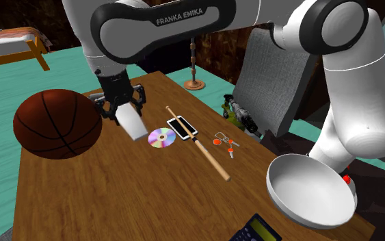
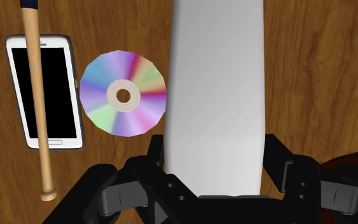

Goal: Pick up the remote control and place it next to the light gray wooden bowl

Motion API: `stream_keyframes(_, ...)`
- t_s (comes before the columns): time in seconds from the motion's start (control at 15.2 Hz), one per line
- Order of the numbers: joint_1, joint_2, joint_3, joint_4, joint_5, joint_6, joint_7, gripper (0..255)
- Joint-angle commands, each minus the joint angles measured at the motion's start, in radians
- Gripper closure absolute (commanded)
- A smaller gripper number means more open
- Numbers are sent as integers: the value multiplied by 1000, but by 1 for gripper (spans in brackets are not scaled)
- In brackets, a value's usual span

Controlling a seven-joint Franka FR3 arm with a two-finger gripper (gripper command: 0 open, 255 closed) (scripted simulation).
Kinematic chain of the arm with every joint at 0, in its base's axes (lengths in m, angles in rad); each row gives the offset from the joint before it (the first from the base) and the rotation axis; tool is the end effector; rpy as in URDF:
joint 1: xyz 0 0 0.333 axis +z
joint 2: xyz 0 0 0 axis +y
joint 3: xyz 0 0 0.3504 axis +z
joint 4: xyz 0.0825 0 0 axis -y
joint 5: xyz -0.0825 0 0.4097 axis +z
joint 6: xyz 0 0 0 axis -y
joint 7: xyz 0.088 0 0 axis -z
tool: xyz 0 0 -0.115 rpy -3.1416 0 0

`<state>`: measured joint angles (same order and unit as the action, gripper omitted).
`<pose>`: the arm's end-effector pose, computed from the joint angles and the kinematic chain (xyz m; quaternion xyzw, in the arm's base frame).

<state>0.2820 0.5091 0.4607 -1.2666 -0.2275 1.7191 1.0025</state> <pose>0.6055 0.4215 0.5033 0.9905 -0.1374 0.0000 0.0048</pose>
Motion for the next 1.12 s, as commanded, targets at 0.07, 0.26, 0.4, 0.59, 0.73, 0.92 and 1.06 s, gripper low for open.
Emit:
stream_keyframes(0.07,6,2,1,44,0,-42,-3,255)
stream_keyframes(0.26,-43,-109,15,-110,39,8,-14,255)
stream_keyframes(0.4,-84,-211,25,-252,80,56,-31,255)
stream_keyframes(0.59,-132,-357,29,-435,146,110,-70,255)
stream_keyframes(0.73,-153,-451,26,-543,192,135,-102,255)
stream_keyframes(0.92,-172,-588,12,-689,258,160,-154,255)
stream_keyframes(1.06,-174,-678,-4,-779,298,167,-190,255)
